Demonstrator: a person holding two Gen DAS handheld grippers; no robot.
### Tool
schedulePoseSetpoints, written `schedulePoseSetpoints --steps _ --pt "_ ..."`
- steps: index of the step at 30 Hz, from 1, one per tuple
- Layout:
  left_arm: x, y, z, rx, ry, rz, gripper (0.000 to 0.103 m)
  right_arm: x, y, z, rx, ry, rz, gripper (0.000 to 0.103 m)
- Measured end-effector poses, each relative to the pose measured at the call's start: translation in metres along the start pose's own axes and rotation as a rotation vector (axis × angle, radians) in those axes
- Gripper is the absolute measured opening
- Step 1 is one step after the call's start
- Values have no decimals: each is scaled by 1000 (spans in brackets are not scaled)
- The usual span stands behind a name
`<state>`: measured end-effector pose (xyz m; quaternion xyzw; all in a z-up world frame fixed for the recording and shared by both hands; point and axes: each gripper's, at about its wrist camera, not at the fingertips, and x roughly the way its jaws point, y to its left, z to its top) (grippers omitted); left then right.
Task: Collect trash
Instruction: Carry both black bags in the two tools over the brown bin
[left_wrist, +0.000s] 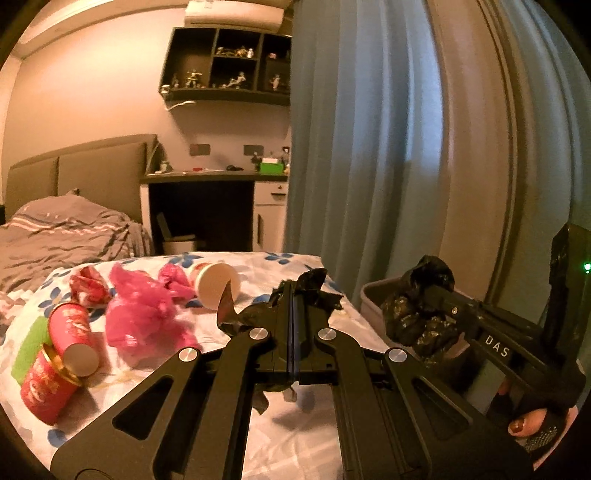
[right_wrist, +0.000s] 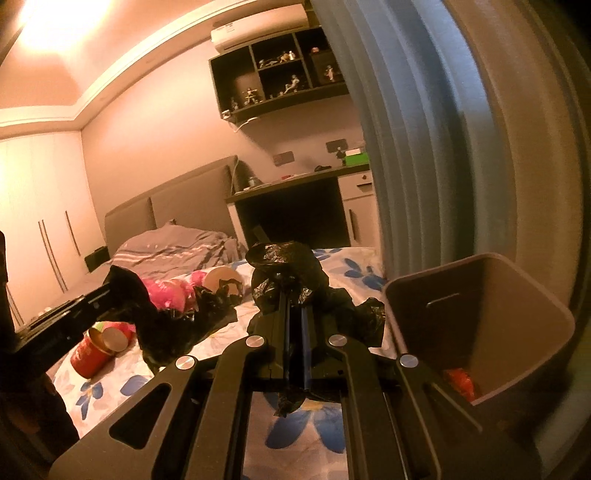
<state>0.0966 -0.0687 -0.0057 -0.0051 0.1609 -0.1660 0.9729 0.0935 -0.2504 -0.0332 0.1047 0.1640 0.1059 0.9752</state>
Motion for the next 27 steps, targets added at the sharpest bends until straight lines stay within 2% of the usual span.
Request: schedulePoseSetpoints --steps 6,14,21,27 --pt "21 -23 9 30 23 -71 0 -7 -15 5 8 -24 -44 6" --pt "48 -75 33 92 -15 -186 0 -19 -55 21 34 -80 -159 6" --pt "82 -112 40 81 0 -274 0 -22 -91 36 40 -112 -246 6" --pt "112 -132 35 65 45 -314 0 -19 -109 37 50 -116 -275 6"
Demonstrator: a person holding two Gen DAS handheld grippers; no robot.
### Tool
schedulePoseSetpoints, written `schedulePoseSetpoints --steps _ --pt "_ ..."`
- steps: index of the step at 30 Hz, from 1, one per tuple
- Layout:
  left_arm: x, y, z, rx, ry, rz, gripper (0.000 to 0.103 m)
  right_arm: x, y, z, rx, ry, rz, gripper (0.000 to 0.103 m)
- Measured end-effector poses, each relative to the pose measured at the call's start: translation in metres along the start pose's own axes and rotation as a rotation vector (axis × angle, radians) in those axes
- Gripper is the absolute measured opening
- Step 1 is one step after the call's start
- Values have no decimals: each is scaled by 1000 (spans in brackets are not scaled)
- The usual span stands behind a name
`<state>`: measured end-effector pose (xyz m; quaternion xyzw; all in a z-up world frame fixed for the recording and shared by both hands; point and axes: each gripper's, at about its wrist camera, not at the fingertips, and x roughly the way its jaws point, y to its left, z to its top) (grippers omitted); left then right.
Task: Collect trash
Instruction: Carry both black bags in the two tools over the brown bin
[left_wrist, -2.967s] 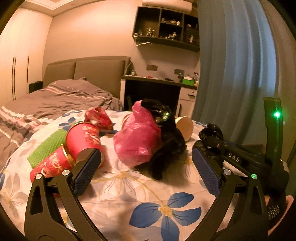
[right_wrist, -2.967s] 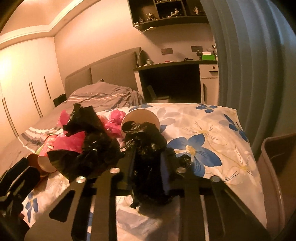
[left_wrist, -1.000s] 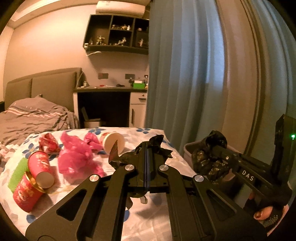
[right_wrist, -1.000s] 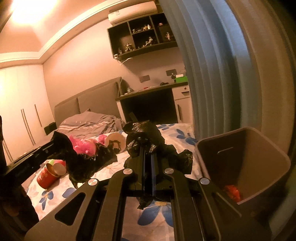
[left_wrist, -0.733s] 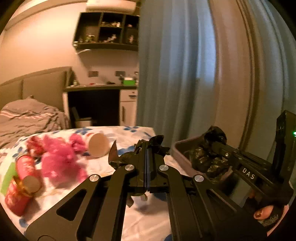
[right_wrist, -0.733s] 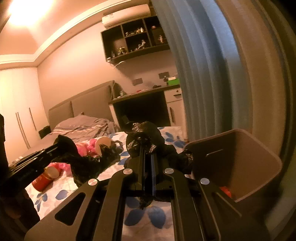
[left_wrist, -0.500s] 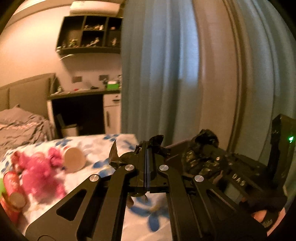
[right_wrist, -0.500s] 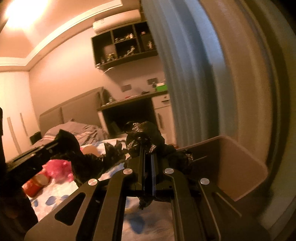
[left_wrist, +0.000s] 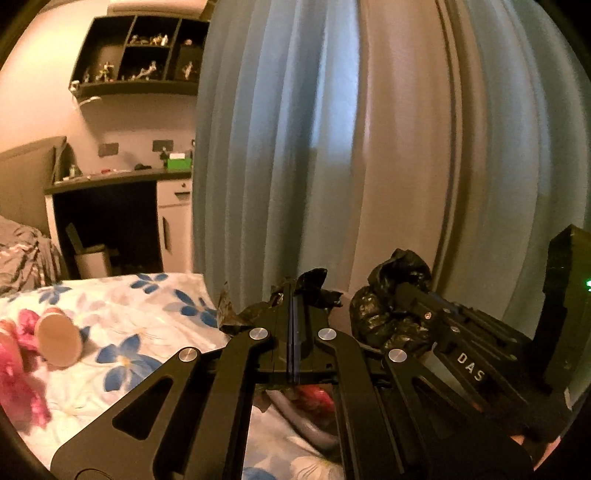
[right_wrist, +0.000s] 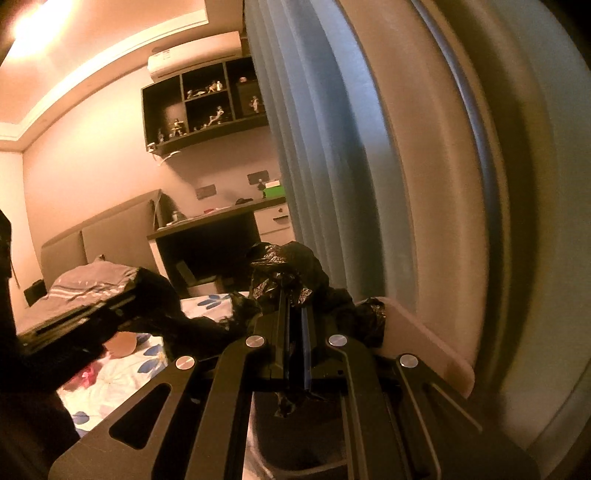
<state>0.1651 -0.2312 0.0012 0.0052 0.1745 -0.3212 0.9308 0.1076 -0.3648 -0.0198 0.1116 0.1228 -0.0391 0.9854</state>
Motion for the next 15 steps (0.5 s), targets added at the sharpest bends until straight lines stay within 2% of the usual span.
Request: schedulePoseSetpoints --steps 15 --pt "42 -8 -15 -19 72 -66 0 17 -14 1 14 12 -29 6"
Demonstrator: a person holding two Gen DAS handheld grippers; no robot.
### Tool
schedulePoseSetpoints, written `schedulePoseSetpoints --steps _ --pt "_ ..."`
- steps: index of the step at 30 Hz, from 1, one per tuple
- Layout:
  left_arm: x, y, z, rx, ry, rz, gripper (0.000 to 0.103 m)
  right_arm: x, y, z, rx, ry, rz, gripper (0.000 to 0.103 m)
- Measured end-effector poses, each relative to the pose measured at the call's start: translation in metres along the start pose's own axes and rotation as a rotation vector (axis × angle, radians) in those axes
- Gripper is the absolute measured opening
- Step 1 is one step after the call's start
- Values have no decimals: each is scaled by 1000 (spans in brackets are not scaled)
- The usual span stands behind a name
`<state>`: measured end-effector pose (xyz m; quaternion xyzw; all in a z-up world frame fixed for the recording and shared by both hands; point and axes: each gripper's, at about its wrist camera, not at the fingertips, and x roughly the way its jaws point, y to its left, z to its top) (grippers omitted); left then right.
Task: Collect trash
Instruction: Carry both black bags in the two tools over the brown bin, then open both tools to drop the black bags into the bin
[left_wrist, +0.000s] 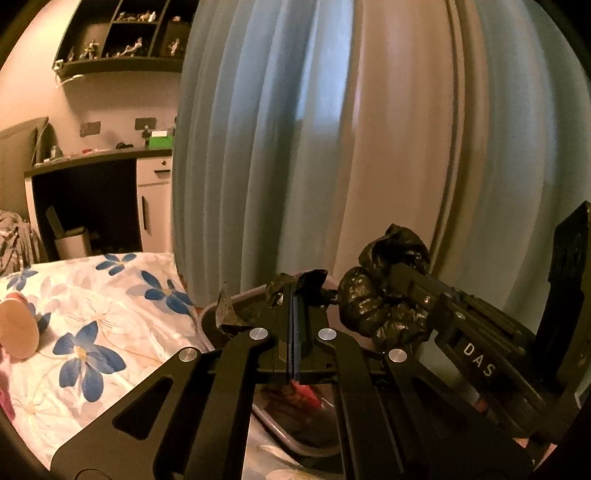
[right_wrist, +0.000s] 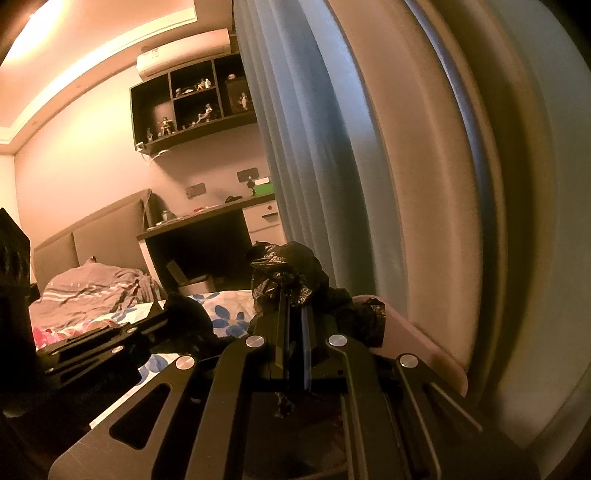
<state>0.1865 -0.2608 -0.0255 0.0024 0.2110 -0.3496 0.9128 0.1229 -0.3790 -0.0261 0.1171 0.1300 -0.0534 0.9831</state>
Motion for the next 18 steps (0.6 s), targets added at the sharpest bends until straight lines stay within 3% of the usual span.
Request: schedulePoseSetpoints --steps 12,18 --pt "20 1 -7 -30 34 -28 0 6 1 0 -9 11 -14 6" --pt "25 4 -10 -57 39 -76 1 8 1 -1 -5 15 -18 6"
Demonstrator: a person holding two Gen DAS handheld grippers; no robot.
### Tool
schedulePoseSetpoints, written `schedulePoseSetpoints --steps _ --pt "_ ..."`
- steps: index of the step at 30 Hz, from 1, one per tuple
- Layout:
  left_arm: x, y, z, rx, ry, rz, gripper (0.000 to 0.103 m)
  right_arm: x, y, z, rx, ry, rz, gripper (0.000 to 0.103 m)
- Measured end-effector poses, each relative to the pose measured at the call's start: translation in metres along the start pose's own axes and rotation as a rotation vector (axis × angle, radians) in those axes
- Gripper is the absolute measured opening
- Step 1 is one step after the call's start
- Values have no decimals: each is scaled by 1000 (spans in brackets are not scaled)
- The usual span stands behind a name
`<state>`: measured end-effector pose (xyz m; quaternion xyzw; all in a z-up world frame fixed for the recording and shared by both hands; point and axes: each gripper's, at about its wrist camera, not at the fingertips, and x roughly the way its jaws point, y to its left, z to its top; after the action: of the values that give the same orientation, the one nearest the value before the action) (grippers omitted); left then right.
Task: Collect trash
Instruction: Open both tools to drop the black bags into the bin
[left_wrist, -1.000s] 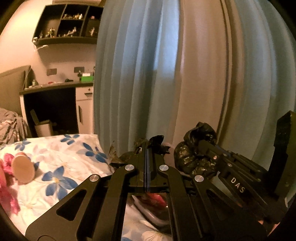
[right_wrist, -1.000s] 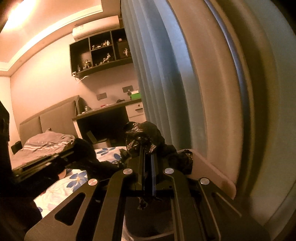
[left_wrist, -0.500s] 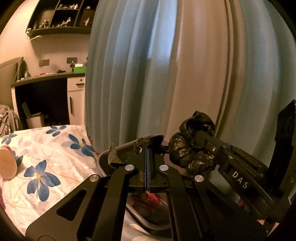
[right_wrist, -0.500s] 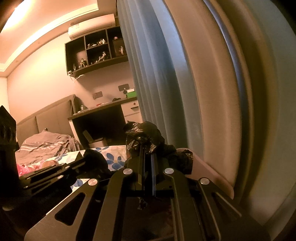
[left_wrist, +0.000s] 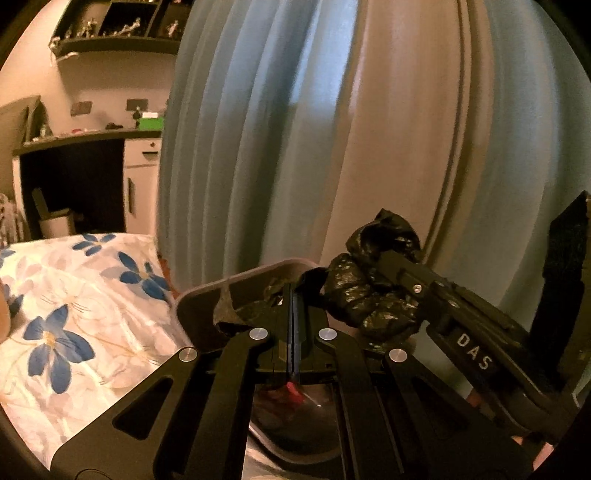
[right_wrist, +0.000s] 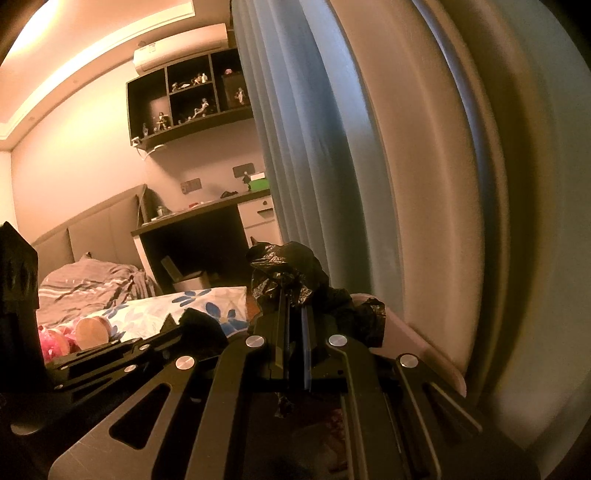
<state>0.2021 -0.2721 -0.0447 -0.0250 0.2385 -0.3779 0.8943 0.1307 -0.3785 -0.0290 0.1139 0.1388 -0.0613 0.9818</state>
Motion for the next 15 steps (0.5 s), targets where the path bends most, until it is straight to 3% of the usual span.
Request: schedulePoseSetpoints --steps 5,6,8,10,11,13,15 --pt "-6 21 -2 -67 -13 4 59 3 -3 -1 16 2 -5 6" --pt "-9 24 -3 -76 -20 15 62 3 -4 -2 21 4 -3 7" --pt "-17 31 -4 -95 -35 34 78 4 -5 -1 31 6 -1 16" --pt "-25 37 -5 -108 -54 69 86 4 -4 -1 32 1 1 30" --pt "-29 38 -6 -110 -62 86 90 2 -3 -1 28 -6 1 32" --pt "-39 42 -7 -122 -82 127 96 0 0 0 19 -15 -1 45" --pt "-50 47 -8 -131 -100 171 97 -2 1 1 14 -28 -7 48"
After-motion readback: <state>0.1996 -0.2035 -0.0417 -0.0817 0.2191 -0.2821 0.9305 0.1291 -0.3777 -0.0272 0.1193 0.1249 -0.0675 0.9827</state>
